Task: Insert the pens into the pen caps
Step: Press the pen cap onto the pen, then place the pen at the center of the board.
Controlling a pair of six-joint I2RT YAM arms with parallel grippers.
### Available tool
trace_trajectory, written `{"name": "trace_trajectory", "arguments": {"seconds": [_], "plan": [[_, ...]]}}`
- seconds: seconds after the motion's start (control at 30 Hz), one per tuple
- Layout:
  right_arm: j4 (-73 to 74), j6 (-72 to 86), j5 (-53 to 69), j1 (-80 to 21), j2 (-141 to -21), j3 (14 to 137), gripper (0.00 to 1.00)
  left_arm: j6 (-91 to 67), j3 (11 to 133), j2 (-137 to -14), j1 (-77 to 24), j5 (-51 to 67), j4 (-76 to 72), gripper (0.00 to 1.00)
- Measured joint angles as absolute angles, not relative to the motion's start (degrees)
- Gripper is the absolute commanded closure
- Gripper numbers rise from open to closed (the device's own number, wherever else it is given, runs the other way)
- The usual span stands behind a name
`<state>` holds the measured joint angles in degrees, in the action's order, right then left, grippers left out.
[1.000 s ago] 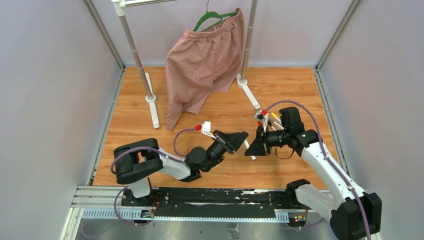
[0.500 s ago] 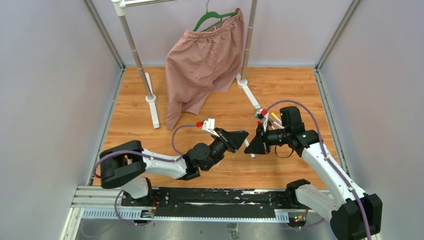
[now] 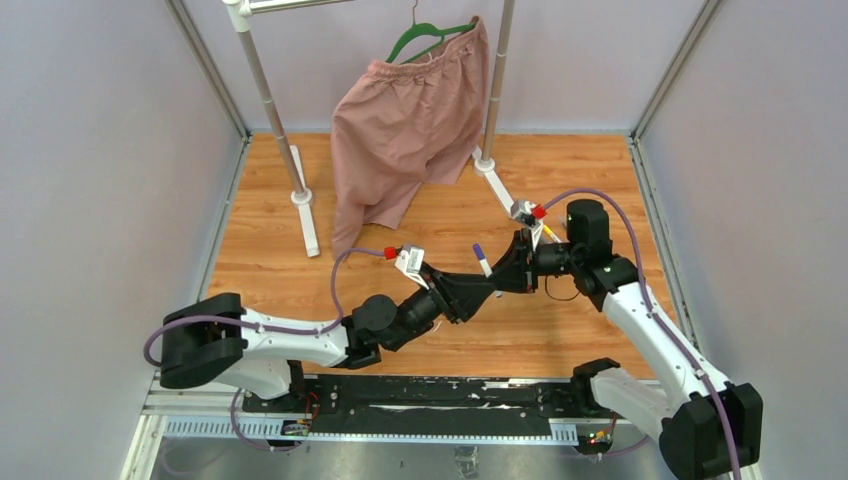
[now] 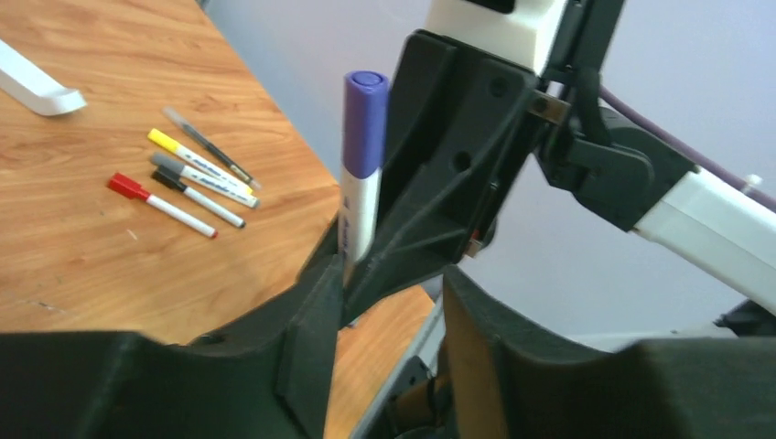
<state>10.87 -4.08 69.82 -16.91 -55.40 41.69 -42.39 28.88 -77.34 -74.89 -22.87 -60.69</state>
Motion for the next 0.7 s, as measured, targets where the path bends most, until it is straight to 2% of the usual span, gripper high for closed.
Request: {"name": "trace_trajectory", "arguments": {"seconds": [0.17,0.33,0.53,0.7], "plan": [[8.0,-3.6,71.1,-16.9,-55.7,41.7,1.00,-39.7,28.3,-73.0,-75.5,-20.7,-57.6,0.30],[4.6,-4.5,70.4,-15.8,-55.8,41.9,1.00,-37.1,25.1,-68.7,-77.3,-17.0,-53.8,0.20],[7.7,-11.7,68.9,-14.5,-55.7,44.8,1.00,-27.9,22.5,-62.8,-77.9,-16.0,-45.7,0.02],[12.0,-19.3,61.1,-12.9,-55.4,45.6,1.00,-18.7,22.4,-59.4,-76.1,-19.9,-42.3,0.00]]}}
